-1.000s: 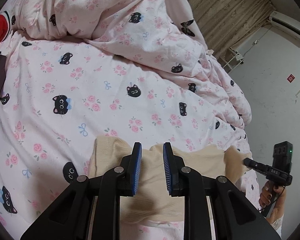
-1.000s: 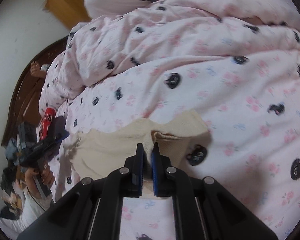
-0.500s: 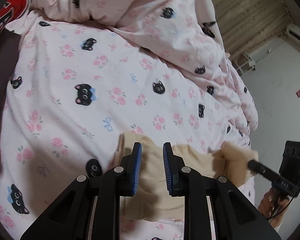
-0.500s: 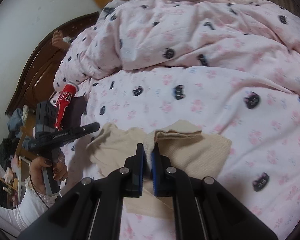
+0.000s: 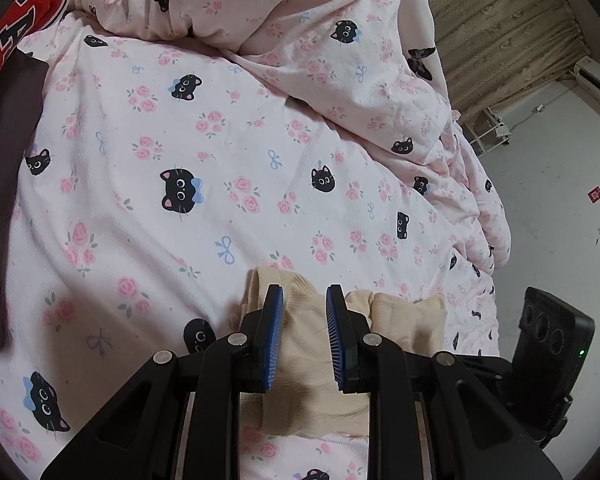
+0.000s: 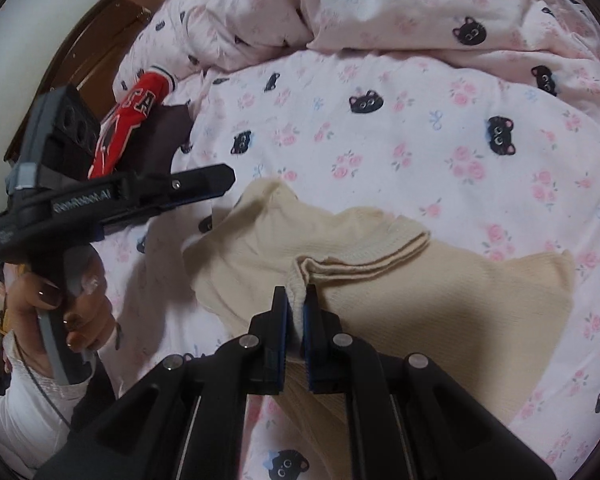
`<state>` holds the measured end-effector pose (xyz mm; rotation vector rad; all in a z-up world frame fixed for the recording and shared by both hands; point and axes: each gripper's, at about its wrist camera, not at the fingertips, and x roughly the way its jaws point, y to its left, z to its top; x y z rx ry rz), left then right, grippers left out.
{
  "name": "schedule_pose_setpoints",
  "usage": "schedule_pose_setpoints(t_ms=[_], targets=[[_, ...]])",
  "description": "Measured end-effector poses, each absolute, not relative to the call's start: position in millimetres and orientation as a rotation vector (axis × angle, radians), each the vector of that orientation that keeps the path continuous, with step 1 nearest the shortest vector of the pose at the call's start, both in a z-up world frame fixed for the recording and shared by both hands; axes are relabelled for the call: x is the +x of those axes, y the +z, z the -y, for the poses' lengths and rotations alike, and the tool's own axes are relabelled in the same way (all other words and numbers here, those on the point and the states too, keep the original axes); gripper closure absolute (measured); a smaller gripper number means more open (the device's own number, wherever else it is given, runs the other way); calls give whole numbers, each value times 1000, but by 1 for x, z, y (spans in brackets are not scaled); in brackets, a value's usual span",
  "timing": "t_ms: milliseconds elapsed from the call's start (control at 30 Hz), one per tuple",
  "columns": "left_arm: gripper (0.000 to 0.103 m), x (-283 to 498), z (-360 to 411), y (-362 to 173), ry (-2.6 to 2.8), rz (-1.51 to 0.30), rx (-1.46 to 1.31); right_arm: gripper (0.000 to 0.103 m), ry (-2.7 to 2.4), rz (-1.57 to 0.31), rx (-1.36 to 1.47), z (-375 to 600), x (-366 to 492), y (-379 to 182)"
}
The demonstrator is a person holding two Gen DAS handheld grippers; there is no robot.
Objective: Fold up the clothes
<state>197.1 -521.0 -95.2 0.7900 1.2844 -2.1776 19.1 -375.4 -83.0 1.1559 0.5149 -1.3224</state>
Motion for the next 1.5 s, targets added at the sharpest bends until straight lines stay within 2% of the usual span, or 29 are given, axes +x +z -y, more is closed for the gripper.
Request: schedule_pose_setpoints(t_ms=[167, 267, 367, 400, 500, 867, 1067, 1233, 1433, 1500], targets=[[84, 198, 523, -96, -2173, -1301, 785, 95, -1324, -585, 1155, 382, 30, -94], [84, 199, 524, -96, -2170, -1310, 782, 91, -1334, -646, 1115, 386, 44, -93], [83, 200, 526, -96, -2167, -1316, 776, 80, -1331, -693, 1078, 388, 55, -87], [83, 201, 526, -97, -2166, -1319, 774, 80, -1319, -697, 1063, 387, 58, -84], [75, 201, 526, -97, -2164, -1323, 774, 80, -1287, -693, 1013, 383, 65, -68], [75, 185, 516, -102, -2211, -1324, 877, 79, -1468, -552, 1111, 361, -10, -54], [75, 162, 489, -100, -2307, -1263, 1025, 79, -1552, -352, 1203, 312, -49, -59], [75, 158, 472, -102, -2278, -1216, 1117, 77, -1578, -278, 1200, 266, -56, -57], [75, 168, 473, -104, -2238, -1249, 1092, 77, -1529, -401, 988, 277, -6, -45], [75, 168, 476, -107, -2223, -1260, 1092, 71, -1506, -467, 924, 294, 18, -47]])
